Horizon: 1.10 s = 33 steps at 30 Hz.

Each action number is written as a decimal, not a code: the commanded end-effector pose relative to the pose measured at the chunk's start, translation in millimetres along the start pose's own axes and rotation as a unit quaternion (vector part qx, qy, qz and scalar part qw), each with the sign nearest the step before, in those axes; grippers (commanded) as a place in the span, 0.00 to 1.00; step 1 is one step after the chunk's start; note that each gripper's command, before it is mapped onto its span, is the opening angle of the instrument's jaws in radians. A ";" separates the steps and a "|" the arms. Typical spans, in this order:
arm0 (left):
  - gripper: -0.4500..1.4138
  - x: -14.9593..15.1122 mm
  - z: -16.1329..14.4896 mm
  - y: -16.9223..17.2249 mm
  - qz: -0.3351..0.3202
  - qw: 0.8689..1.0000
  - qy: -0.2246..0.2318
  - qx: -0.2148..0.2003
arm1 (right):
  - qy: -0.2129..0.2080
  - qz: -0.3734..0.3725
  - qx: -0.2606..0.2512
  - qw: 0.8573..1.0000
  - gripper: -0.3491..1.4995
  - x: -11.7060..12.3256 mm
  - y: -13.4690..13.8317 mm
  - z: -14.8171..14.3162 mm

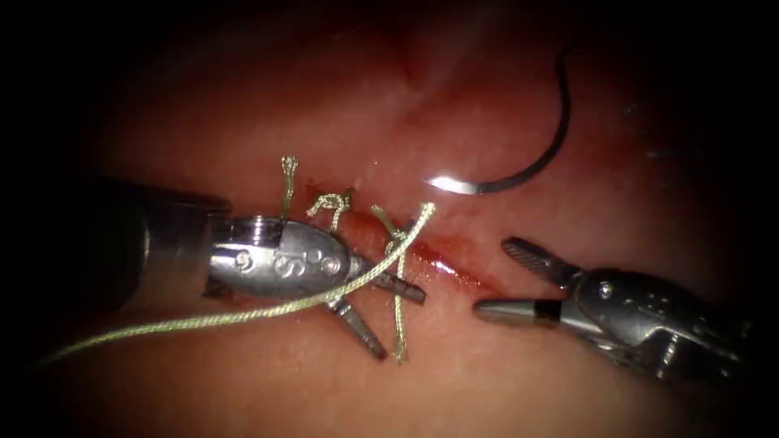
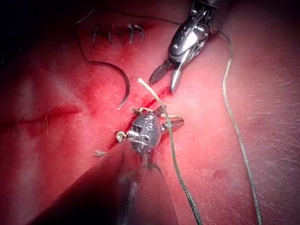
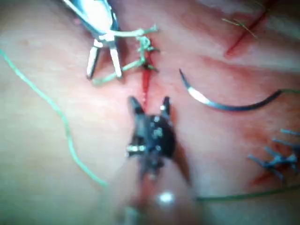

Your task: Wound Closure

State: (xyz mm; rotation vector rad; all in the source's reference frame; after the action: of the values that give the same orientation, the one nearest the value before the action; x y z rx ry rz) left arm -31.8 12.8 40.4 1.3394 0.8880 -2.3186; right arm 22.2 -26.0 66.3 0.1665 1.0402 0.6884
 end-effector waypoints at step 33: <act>0.00 1.0 0.4 1.9 0.066 0.996 -0.016 0.052 | 0.001 0.009 0.001 1.000 0.99 -0.2 -0.1 1.2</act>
State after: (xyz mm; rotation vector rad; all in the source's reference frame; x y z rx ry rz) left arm -30.8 11.1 38.1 1.3567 0.6481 -2.3108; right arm 22.3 -25.8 66.5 0.1747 1.0389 0.7060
